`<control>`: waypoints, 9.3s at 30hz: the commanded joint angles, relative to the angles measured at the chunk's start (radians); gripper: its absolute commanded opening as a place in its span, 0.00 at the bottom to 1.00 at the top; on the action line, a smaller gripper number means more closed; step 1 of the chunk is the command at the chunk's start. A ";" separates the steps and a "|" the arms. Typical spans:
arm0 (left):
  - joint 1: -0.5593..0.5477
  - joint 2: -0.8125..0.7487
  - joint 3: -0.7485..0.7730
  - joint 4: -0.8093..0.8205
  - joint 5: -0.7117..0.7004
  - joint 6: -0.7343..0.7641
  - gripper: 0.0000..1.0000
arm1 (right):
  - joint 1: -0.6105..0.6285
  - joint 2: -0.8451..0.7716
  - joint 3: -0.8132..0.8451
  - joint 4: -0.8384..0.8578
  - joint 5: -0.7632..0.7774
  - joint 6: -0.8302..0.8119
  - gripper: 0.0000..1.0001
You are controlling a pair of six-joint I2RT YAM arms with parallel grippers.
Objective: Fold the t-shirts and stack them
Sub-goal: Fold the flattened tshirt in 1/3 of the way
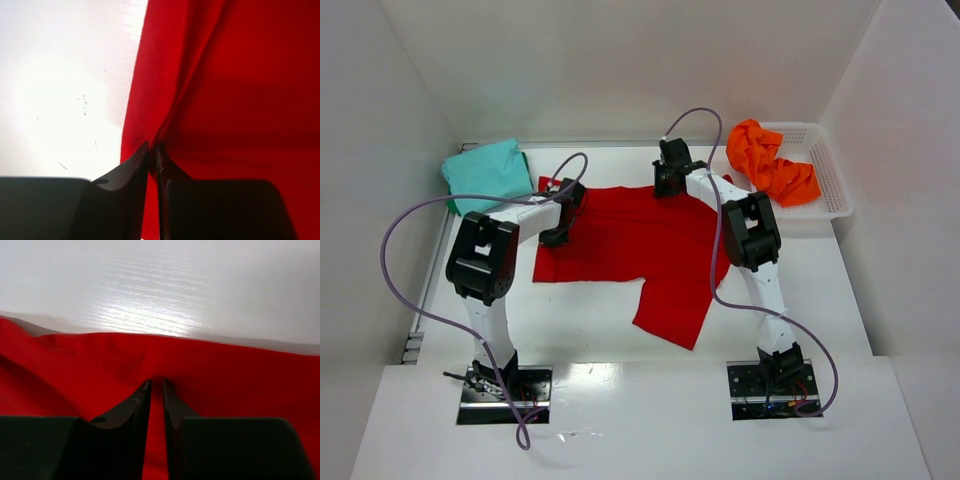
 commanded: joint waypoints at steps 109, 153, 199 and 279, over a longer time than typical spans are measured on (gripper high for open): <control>0.374 0.053 0.082 0.390 0.439 -0.081 0.65 | 0.265 0.255 0.554 -0.225 -0.082 -0.073 0.53; 0.544 -0.088 -0.061 0.541 0.864 -0.272 0.77 | 0.408 0.440 0.909 -0.170 -0.031 -0.215 0.82; 0.563 -0.059 -0.014 0.522 0.911 -0.253 0.77 | 0.393 0.494 0.941 -0.159 0.062 -0.129 0.60; 0.023 0.001 0.039 -0.067 0.408 0.107 0.02 | -0.045 -0.281 -0.394 -0.097 0.364 0.090 0.00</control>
